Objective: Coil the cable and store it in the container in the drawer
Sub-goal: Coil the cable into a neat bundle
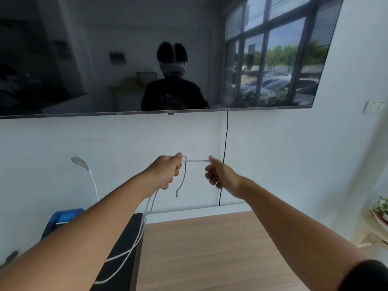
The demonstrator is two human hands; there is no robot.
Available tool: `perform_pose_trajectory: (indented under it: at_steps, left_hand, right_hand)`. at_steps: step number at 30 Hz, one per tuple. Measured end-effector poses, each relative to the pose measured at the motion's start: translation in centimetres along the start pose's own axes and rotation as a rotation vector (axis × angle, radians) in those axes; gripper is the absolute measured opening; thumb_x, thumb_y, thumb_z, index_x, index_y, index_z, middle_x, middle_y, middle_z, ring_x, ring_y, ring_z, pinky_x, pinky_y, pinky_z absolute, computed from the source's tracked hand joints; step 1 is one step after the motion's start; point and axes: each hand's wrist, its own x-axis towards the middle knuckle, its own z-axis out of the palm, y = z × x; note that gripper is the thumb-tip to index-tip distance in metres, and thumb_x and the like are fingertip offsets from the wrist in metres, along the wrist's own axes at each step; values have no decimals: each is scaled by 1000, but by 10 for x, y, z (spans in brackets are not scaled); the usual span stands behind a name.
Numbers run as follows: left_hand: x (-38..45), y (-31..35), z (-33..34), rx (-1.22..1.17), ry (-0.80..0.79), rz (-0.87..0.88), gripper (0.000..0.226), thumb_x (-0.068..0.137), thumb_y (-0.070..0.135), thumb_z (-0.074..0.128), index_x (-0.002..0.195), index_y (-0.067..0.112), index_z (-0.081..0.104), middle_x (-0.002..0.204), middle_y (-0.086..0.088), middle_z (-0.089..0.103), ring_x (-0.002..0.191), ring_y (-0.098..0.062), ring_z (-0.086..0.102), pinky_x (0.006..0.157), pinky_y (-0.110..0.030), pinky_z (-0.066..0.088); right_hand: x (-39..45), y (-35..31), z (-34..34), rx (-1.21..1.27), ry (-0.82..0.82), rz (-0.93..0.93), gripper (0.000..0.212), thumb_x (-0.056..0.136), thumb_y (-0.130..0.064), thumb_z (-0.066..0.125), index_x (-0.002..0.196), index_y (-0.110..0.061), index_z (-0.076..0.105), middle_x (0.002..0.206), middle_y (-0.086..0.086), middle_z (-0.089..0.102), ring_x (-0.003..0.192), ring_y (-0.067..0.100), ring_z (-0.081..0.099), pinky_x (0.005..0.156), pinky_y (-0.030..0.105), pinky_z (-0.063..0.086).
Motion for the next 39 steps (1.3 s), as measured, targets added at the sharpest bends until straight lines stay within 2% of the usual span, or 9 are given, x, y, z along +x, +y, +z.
perform_pose_trajectory:
  at_steps: [4, 8, 12, 17, 20, 24, 27, 34, 39]
  left_hand:
    - [-12, -19, 8, -172, -29, -52, 40, 103, 43, 39, 68, 25, 33, 57, 8, 23, 47, -15, 14, 44, -24, 12]
    - [-19, -40, 20, -354, -112, -157, 44, 105, 45, 39, 67, 24, 37, 55, 7, 28, 47, -14, 15, 43, -26, 16]
    - [-17, -49, 30, -424, -144, -160, 45, 105, 46, 39, 66, 23, 39, 55, 5, 29, 48, -15, 19, 46, -27, 24]
    - [-4, -34, 22, -356, -34, -64, 42, 106, 37, 41, 72, 15, 51, 63, -4, 37, 52, -21, 31, 51, -30, 28]
    - [-5, -23, 13, -231, -61, 13, 44, 106, 42, 37, 66, 23, 37, 55, 6, 30, 44, -13, 22, 48, -27, 23]
    - [-10, -21, 15, 29, -60, 75, 42, 104, 45, 37, 68, 24, 35, 53, 10, 28, 43, -12, 20, 44, -26, 19]
    - [-13, -27, 23, 69, -77, 84, 39, 102, 44, 38, 68, 25, 33, 57, 8, 26, 47, -14, 17, 46, -27, 15]
    - [-19, -45, 35, -180, -32, -29, 38, 103, 42, 37, 70, 25, 32, 56, 10, 23, 47, -14, 13, 46, -24, 13]
    - [-27, -51, 34, -400, -12, -121, 41, 104, 41, 39, 66, 25, 37, 65, 2, 20, 48, -15, 15, 44, -25, 20]
  right_hand:
    - [8, -37, -28, 641, 130, -136, 50, 109, -54, 28, 86, -15, 49, 86, 11, 65, 74, 25, 61, 76, 36, 48]
    - [-22, -88, -34, 882, -145, -390, 60, 107, -59, 28, 88, -11, 57, 88, 13, 74, 85, 31, 69, 101, 45, 52]
    - [-81, -123, -11, 457, -592, -461, 54, 106, -52, 32, 82, -13, 60, 71, 4, 65, 57, 18, 56, 60, 27, 45]
    - [-128, -94, 30, -586, -897, -385, 53, 101, -46, 53, 82, 4, 56, 70, 12, 63, 63, 22, 52, 59, 22, 43]
    - [-119, -56, 44, -1110, -886, -171, 51, 94, -57, 60, 88, -7, 66, 77, -2, 72, 66, 8, 59, 59, 22, 43]
    - [-69, -12, 28, -1326, -616, -34, 36, 92, -47, 68, 100, -12, 68, 97, -2, 71, 80, 16, 62, 60, 25, 41]
    - [-30, -1, 4, -1148, -402, -19, 16, 89, -32, 70, 90, -19, 62, 84, -17, 52, 76, 8, 54, 64, 24, 38]
    - [0, -27, -12, -506, -193, -171, 6, 85, -5, 62, 88, -1, 59, 90, 7, 56, 72, 15, 60, 63, 17, 47]
    - [-22, -70, -12, -16, -147, -350, 40, 62, -8, 51, 102, -8, 50, 99, 11, 67, 96, 29, 62, 94, 39, 43]
